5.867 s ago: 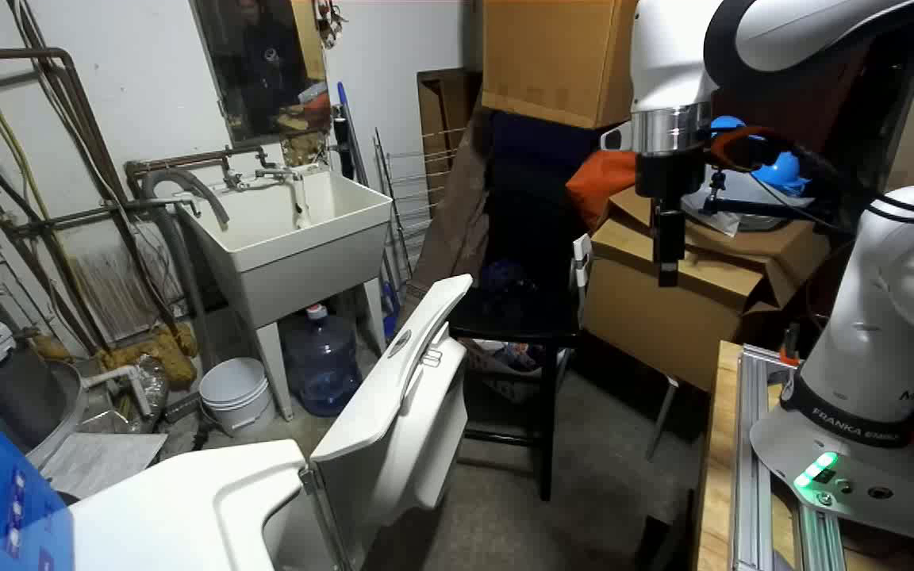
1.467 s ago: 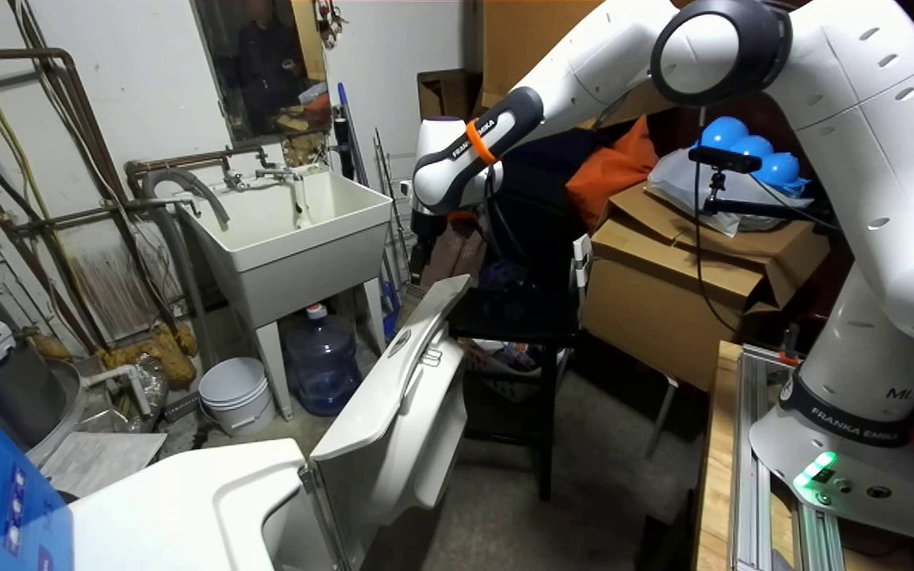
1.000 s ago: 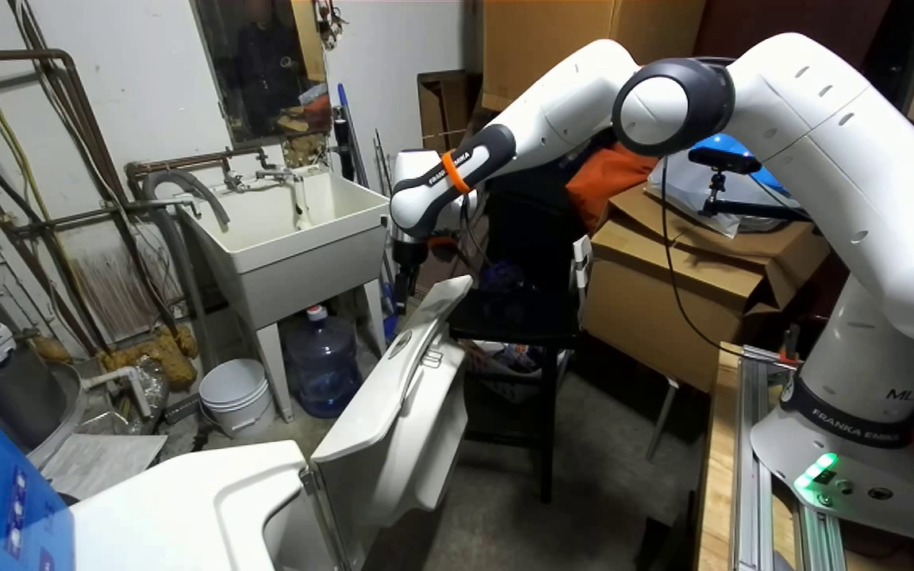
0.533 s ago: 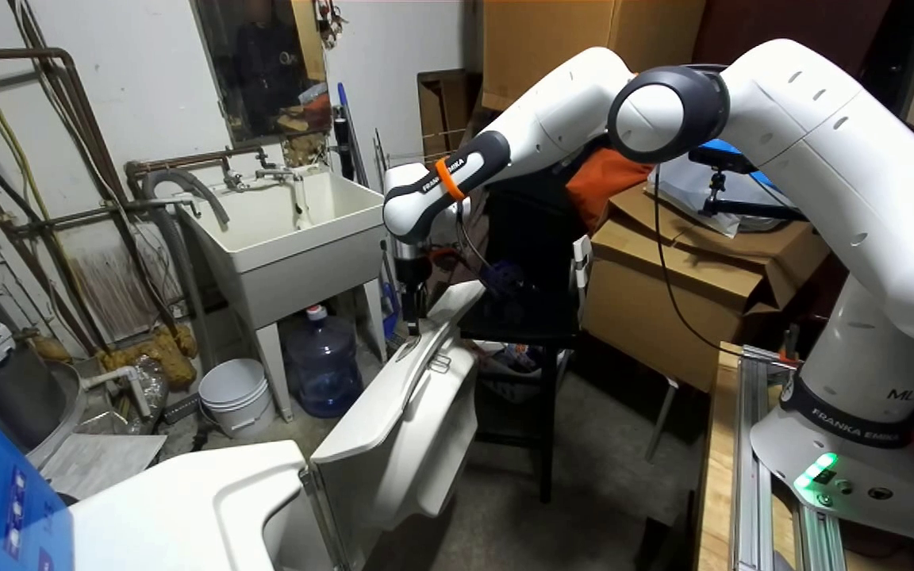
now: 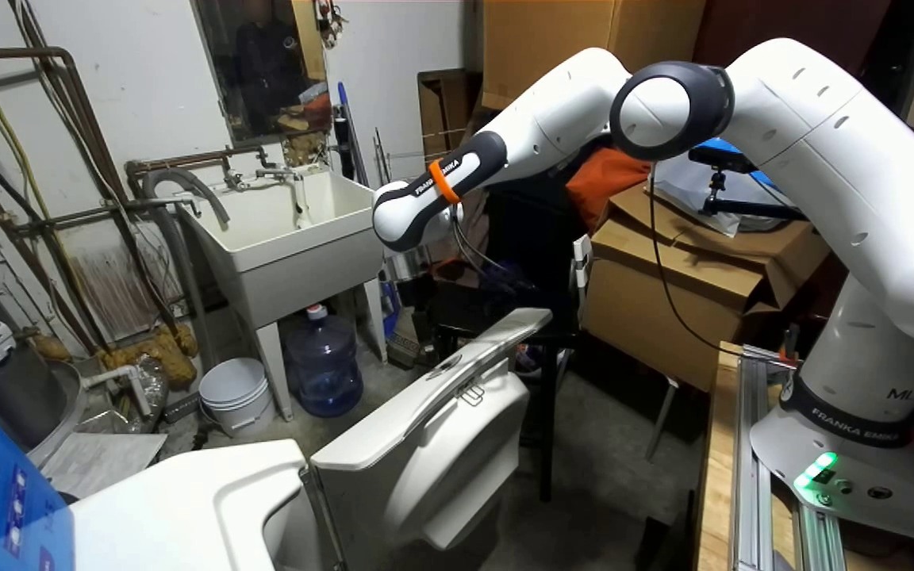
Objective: Close the open washing machine door.
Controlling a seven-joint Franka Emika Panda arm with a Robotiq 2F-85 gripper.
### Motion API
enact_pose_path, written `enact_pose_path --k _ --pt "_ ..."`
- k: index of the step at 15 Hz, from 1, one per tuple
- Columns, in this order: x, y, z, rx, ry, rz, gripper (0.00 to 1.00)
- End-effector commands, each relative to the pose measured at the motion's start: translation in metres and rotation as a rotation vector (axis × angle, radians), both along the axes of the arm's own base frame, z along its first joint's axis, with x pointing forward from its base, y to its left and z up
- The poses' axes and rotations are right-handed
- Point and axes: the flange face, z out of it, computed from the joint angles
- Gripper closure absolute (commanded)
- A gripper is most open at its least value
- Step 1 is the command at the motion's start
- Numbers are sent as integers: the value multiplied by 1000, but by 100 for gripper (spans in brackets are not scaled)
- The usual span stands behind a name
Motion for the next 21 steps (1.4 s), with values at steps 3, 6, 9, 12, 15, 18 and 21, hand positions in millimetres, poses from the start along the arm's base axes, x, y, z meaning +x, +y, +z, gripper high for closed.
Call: enact_pose_path --k 3,6,9,12,15,18,21 --pt "12 -27 67 -55 -269 -141 0" --pt "24 -42 71 -125 -323 -206 0" --pt "17 -29 42 -24 -220 -163 0" --pt "15 -27 38 -38 -212 -158 0" --pt "13 -25 28 -34 -202 -154 0" --pt "15 -6 6 -39 -184 -113 0" --pt "0 36 -36 -13 -145 -43 0"
